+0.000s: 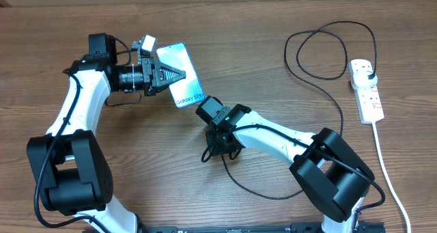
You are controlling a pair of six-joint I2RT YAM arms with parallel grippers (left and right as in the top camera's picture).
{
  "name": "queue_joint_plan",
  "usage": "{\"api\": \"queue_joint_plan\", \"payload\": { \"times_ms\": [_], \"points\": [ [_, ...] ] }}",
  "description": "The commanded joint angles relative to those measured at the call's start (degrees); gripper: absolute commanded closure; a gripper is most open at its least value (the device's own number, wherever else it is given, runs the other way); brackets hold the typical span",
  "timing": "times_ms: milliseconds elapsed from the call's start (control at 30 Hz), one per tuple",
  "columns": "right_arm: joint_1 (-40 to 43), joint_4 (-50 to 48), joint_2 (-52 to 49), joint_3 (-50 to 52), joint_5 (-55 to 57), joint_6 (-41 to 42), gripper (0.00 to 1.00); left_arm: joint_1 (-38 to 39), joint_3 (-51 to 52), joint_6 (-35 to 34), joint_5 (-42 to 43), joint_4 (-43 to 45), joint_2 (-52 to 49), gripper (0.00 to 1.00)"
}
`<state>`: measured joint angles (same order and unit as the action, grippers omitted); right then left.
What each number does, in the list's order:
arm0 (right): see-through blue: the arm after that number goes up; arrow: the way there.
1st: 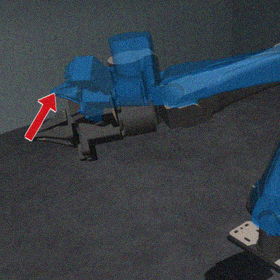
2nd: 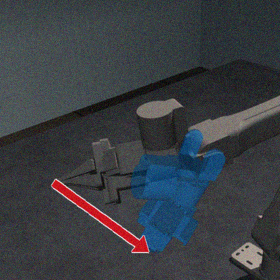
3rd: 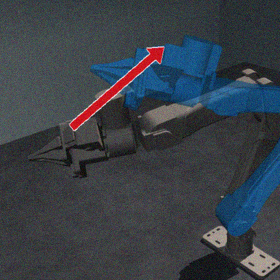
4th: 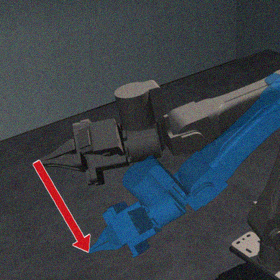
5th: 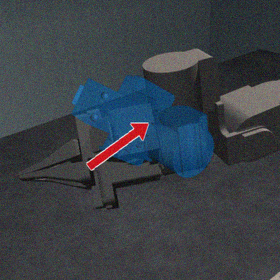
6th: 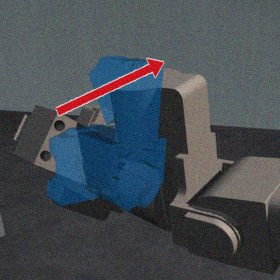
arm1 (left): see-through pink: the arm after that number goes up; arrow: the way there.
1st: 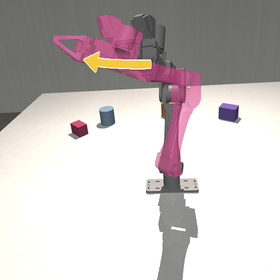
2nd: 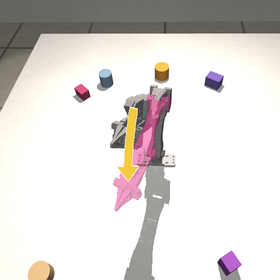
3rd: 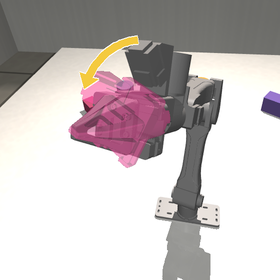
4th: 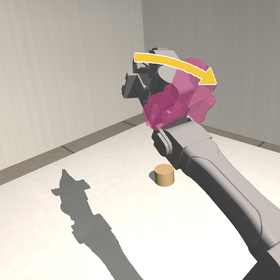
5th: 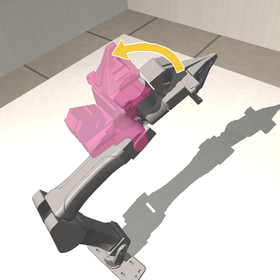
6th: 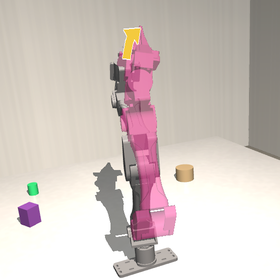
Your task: Plug charger to phone and switch on socket
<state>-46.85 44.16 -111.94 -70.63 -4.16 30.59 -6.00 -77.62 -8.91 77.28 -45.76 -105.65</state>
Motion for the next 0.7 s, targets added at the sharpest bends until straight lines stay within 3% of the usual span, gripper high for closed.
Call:
{"api": "queue_joint_plan", "payload": {
  "times_ms": [0,167,400,567,667],
  "points": [
    [0.07,0.42,-2.45,-0.26,-2.19,-1.05,0.96,0.22,-1.18,-0.11,1.81,-0.50,0.76,0.96],
    [0.04,3.52,2.73,-0.33,-1.92,-2.25,0.96,0.22,-1.18,-0.09,1.81,-0.59,0.76,0.96],
    [-0.11,7.87,19.65,-0.24,-5.51,-8.11,0.96,0.39,-1.18,0.57,2.16,-0.46,0.76,0.96],
    [-0.24,9.77,31.47,0.04,-13.07,-11.61,0.96,1.33,-1.18,8.98,12.85,0.76,0.76,0.96],
    [-0.48,10.91,36.59,0.57,-13.09,-12.20,0.96,2.91,-1.18,8.50,13.31,3.13,0.76,0.96]
  ]
}}
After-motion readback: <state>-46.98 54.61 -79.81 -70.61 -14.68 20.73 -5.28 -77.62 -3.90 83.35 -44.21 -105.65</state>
